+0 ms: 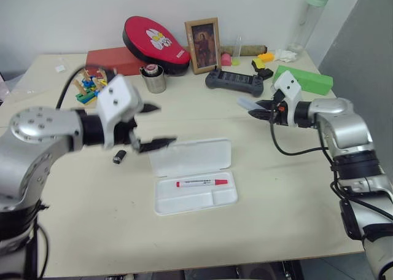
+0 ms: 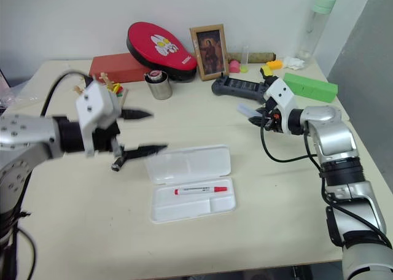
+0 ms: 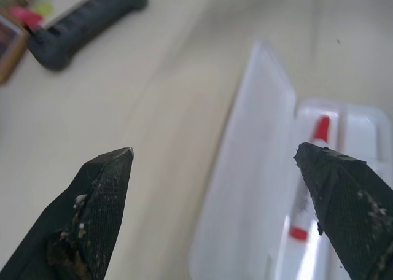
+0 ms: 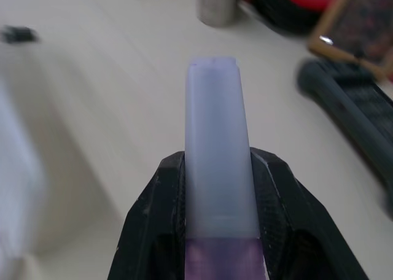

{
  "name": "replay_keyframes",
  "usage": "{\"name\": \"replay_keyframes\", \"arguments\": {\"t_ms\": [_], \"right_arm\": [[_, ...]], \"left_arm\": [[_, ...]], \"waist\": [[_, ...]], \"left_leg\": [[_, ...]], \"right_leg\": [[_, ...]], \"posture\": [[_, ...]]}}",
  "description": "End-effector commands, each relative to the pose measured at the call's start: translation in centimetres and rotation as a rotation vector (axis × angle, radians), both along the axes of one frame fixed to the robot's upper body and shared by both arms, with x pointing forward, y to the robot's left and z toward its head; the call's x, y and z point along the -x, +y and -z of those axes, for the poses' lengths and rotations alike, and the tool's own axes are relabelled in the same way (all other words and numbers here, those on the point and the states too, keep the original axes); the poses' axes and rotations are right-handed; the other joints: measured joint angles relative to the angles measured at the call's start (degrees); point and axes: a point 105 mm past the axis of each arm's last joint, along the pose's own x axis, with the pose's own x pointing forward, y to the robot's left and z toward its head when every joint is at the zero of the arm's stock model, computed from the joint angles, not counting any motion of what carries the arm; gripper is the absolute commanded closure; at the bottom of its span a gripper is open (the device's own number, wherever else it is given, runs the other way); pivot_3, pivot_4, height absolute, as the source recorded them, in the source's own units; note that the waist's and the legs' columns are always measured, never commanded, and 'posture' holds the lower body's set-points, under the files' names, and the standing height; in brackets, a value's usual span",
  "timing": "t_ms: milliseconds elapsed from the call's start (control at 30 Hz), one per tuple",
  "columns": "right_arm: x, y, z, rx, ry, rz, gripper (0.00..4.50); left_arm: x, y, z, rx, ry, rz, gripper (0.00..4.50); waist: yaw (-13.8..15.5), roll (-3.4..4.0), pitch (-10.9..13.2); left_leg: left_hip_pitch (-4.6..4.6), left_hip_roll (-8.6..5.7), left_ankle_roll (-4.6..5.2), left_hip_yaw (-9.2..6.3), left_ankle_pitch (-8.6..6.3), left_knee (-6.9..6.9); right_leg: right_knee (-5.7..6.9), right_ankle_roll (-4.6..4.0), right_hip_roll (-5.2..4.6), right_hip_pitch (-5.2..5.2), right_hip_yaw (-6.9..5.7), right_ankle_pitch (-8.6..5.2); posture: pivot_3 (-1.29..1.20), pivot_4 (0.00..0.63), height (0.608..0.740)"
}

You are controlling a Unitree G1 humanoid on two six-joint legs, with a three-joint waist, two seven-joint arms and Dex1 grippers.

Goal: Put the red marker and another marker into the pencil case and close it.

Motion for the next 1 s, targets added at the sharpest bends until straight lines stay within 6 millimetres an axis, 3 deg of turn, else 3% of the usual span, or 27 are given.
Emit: {"name": "replay_keyframes", "arguments": {"t_ms": [33, 133, 233, 400, 633, 800, 1000], "right_arm": [[5.6, 2.6, -1.8, 0.002, -0.016, -0.285, 3.38], [8.1, 4.7, -0.7, 0.088, -0.051, -0.423, 3.38], [10.1, 7.6, -0.3, 0.056, -0.025, -0.541, 3.38], [11.6, 9.0, 2.3, 0.094, 0.038, -0.632, 3.38], [10.7, 11.6, 6.7, 0.12, 0.185, -0.55, 3.38], [9.7, 12.5, 8.4, 0.134, 0.211, -0.487, 3.38], [9.9, 13.1, 10.2, 0.15, 0.247, -0.484, 3.38]], "left_arm": [[0.7, 0.9, -1.4, -0.051, -0.066, -0.002, 0.0], [0.4, 0.5, -1.6, -0.044, -0.074, 0.02, 0.0], [-0.2, -0.6, -1.5, -0.041, -0.071, 0.073, 0.0], [0.0, -0.7, -0.8, -0.112, -0.025, 0.15, 0.0], [-0.7, 0.1, -0.7, -0.157, -0.013, 0.162, 0.0], [-0.7, 0.1, -0.8, -0.158, -0.014, 0.173, 0.0], [-0.9, 0.3, -1.4, -0.174, -0.025, 0.173, 0.0]], "waist": [[0.3, -0.01, 0.0], [1.4, -0.02, 0.0], [1.6, -0.03, 0.0], [1.5, -0.03, 0.0], [1.3, -0.04, 0.0], [1.4, -0.05, 0.0], [1.4, -0.06, 0.0]], "left_leg": [[0.0, 0.0, 0.0, 0.0, 0.0, 0.03], [0.01, -0.02, -0.01, 0.01, 0.0, 0.13], [0.01, -0.01, -0.01, 0.01, 0.01, 0.23], [0.0, -0.01, -0.02, 0.02, 0.04, 0.29], [0.0, 0.02, -0.01, 0.0, 0.03, 0.14], [-0.06, 0.02, -0.01, 0.01, 0.03, 0.14], [-0.06, 0.02, -0.01, 0.01, 0.03, 0.14]], "right_leg": [[0.0, 0.0, 0.0, 0.03, -0.01, 0.0], [-0.06, 0.08, -0.01, 0.08, 0.0, -0.04], [-0.03, 0.26, 0.0, 0.07, 0.0, -0.09], [-0.02, 0.2, 0.0, 0.08, 0.03, 0.04], [-0.01, 0.03, 0.04, 0.0, 0.01, 0.06], [0.0, 0.03, 0.04, -0.08, 0.02, 0.06], [0.0, 0.06, 0.04, -0.07, 0.02, 0.04]], "posture": [[0.0, 0.15, 0.74], [0.0, 0.15, 0.74], [0.0, 0.15, 0.74], [0.0, 0.15, 0.74], [0.0, 0.15, 0.74], [0.0, 0.15, 0.74], [0.0, 0.15, 0.74]]}}
